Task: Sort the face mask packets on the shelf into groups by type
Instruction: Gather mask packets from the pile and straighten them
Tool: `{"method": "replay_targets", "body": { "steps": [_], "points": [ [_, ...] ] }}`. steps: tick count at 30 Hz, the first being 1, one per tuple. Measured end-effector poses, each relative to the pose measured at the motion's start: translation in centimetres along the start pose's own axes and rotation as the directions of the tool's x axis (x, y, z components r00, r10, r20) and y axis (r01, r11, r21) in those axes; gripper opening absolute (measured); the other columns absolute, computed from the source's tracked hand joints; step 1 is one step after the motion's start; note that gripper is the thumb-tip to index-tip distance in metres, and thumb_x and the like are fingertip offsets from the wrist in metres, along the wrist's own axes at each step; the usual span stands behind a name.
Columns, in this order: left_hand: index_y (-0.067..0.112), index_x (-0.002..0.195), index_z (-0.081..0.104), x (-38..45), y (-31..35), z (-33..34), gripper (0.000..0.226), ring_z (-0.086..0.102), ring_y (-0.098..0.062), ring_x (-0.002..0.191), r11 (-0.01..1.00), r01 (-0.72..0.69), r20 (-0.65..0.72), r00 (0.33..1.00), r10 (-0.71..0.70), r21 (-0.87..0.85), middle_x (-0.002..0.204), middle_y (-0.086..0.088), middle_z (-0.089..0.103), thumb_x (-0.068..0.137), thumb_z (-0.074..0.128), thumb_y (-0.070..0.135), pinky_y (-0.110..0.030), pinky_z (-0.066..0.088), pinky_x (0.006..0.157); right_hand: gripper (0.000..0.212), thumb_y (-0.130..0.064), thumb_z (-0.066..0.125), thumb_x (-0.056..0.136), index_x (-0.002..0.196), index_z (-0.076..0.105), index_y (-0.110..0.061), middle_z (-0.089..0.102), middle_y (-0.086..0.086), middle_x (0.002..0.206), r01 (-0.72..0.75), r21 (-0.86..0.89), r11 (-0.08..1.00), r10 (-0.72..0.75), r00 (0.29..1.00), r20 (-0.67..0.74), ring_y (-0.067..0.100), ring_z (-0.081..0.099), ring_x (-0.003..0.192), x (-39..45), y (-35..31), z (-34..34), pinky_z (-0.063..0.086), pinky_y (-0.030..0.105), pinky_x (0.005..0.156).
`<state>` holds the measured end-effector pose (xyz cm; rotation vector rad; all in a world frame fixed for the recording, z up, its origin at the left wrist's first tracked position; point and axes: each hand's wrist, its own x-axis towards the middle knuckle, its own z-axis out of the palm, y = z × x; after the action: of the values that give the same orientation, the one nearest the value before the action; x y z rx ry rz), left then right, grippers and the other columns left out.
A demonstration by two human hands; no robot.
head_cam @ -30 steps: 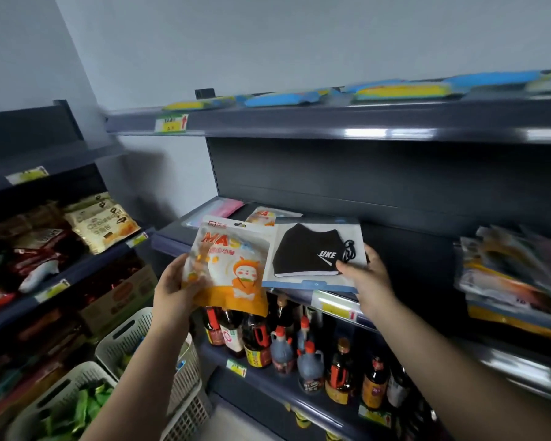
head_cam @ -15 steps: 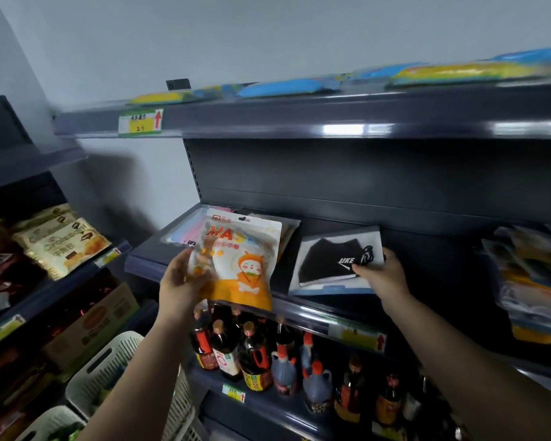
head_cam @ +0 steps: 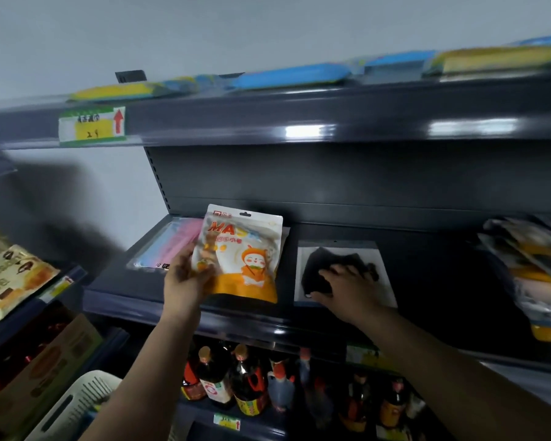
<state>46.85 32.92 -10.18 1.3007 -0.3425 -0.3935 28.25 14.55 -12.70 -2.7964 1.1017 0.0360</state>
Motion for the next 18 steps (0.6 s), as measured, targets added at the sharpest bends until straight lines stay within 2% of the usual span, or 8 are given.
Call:
{"method": "replay_targets", "body": {
  "steps": [4, 6, 8, 10, 12, 14, 15, 18],
  "points": [
    [0.012, 0.110, 0.057, 2.1, -0.2, 0.2, 0.038, 0.057, -0.029, 0.099, 1.000, 0.013, 0.065, 0.998, -0.013, 0.004, 0.105, -0.009, 0.062, 0.084, 0.050, -0.015, -0.040, 0.051, 0.080, 0.060, -0.053, 0.038, 0.094, 0.147, 0.029, -0.025, 0.025, 0.002, 0.155, -0.083, 0.025, 0.996, 0.084, 0.996, -0.034, 0.028, 0.023, 0.141, 1.2, -0.5, -0.8, 0.020, 0.042, 0.113],
    [0.013, 0.109, 0.056, 3.2, -0.1, 0.4, 0.038, 0.057, -0.030, 0.103, 0.999, 0.052, 0.083, 0.995, -0.050, -0.016, 0.110, -0.011, 0.061, 0.085, 0.050, -0.015, -0.047, 0.050, 0.088, 0.055, -0.047, 0.041, 0.095, 0.144, 0.034, -0.022, 0.036, 0.006, 0.151, -0.051, 0.231, 0.972, 0.083, 0.988, -0.133, 0.027, 0.033, 0.137, 1.7, -1.7, -1.2, 0.030, 0.035, 0.108],
    [0.013, 0.109, 0.056, 4.2, 0.2, 0.6, 0.038, 0.056, -0.031, 0.106, 0.997, 0.074, 0.104, 0.992, -0.071, -0.024, 0.116, -0.014, 0.060, 0.085, 0.051, -0.015, -0.047, 0.049, 0.091, 0.056, -0.041, 0.049, 0.094, 0.144, 0.035, -0.020, 0.046, 0.007, 0.143, 0.011, 0.577, 0.817, 0.089, 0.986, -0.144, 0.023, 0.046, 0.127, 2.1, -3.9, -1.8, 0.037, 0.028, 0.099],
    [0.011, 0.115, 0.056, 5.1, 0.5, 1.0, 0.038, 0.057, -0.029, 0.105, 0.996, 0.092, 0.118, 0.989, -0.088, -0.022, 0.117, -0.014, 0.060, 0.085, 0.052, -0.013, -0.041, 0.050, 0.086, 0.064, -0.033, 0.060, 0.089, 0.145, 0.032, -0.018, 0.050, 0.002, 0.136, 0.021, 0.796, 0.605, 0.053, 0.996, -0.066, 0.016, 0.051, 0.116, 2.4, -6.4, -2.2, 0.039, 0.025, 0.094],
    [0.008, 0.123, 0.053, 6.0, 0.8, 1.3, 0.042, 0.058, -0.030, 0.106, 0.995, 0.096, 0.122, 0.988, -0.096, 0.006, 0.119, -0.014, 0.061, 0.085, 0.054, -0.011, -0.042, 0.051, 0.084, 0.074, -0.024, 0.070, 0.083, 0.145, 0.030, -0.017, 0.050, 0.002, 0.136, 0.041, 0.853, 0.520, 0.029, 0.997, -0.067, 0.018, 0.050, 0.119, 3.0, -8.4, -2.0, 0.042, 0.030, 0.096],
    [0.007, 0.122, 0.054, 7.3, 1.0, 1.5, 0.041, 0.059, -0.034, 0.109, 0.994, 0.091, 0.157, 0.982, -0.101, 0.065, 0.121, -0.016, 0.062, 0.085, 0.057, -0.009, -0.050, 0.051, 0.091, 0.080, -0.016, 0.074, 0.078, 0.145, 0.030, -0.015, 0.047, 0.007, 0.141, 0.049, 0.864, 0.500, 0.062, 0.994, -0.092, 0.023, 0.047, 0.127, 3.8, -9.7, -1.9, 0.043, 0.035, 0.102],
    [0.008, 0.119, 0.055, 7.9, 1.1, 1.4, 0.039, 0.060, -0.036, 0.108, 0.992, 0.084, 0.193, 0.976, -0.101, 0.093, 0.119, -0.018, 0.063, 0.084, 0.058, -0.008, -0.053, 0.051, 0.090, 0.080, -0.014, 0.074, 0.078, 0.145, 0.030, -0.014, 0.046, 0.006, 0.142, 0.042, 0.862, 0.506, 0.087, 0.991, -0.099, 0.024, 0.047, 0.128, 4.3, -10.0, -1.9, 0.042, 0.033, 0.102],
    [0.012, 0.109, 0.057, 9.8, 1.9, 1.4, 0.037, 0.065, -0.031, 0.089, 0.986, 0.082, 0.332, 0.935, -0.128, 0.148, 0.103, -0.014, 0.066, 0.081, 0.059, -0.011, -0.042, 0.056, 0.070, 0.072, -0.011, 0.071, 0.081, 0.143, 0.034, -0.012, 0.045, 0.005, 0.143, 0.044, 0.845, 0.532, 0.149, 0.978, -0.145, 0.022, 0.047, 0.128, 5.8, -10.6, -2.4, 0.039, 0.025, 0.097]
  ]
}}
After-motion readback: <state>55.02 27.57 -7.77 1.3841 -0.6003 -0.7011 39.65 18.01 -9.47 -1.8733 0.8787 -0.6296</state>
